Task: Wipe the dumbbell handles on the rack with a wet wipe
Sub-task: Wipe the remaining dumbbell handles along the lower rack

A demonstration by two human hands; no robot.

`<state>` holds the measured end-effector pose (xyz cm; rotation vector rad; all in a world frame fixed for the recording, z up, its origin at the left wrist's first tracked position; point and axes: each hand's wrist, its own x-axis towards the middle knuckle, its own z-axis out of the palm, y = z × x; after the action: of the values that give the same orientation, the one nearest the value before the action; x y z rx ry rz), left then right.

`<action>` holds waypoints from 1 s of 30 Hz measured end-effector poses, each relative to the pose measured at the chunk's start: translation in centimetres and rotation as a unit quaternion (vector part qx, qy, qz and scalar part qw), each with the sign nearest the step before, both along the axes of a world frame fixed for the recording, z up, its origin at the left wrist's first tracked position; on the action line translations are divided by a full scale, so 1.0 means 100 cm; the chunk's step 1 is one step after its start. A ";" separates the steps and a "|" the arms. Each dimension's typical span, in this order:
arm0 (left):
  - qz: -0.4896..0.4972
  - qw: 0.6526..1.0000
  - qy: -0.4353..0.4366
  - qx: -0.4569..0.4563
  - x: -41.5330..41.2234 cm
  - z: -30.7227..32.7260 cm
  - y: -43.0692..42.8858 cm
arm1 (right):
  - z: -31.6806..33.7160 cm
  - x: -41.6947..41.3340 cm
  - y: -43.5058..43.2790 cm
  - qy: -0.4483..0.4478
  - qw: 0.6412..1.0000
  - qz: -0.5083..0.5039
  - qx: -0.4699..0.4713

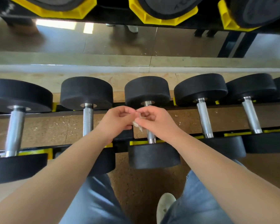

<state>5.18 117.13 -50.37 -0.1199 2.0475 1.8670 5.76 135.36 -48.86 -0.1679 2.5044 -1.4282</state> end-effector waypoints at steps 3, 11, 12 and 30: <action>0.018 1.000 -0.002 -0.009 0.003 0.010 -0.024 | 0.003 -0.002 -0.025 0.015 0.999 0.017 0.023; 0.172 0.961 0.082 -0.199 0.024 0.008 -0.105 | -0.007 -0.007 -0.107 0.015 0.999 -0.020 0.031; 0.187 0.953 0.082 -0.223 0.026 0.004 -0.113 | -0.008 -0.007 -0.116 0.018 0.999 -0.025 0.032; 0.137 0.984 -0.063 -0.093 0.023 -0.034 -0.131 | -0.039 -0.010 -0.163 -0.167 0.983 -0.059 0.043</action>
<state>7.44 104.03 -53.72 -0.5798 2.2027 1.7592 4.71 119.03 -52.76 0.2231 2.3222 -1.2655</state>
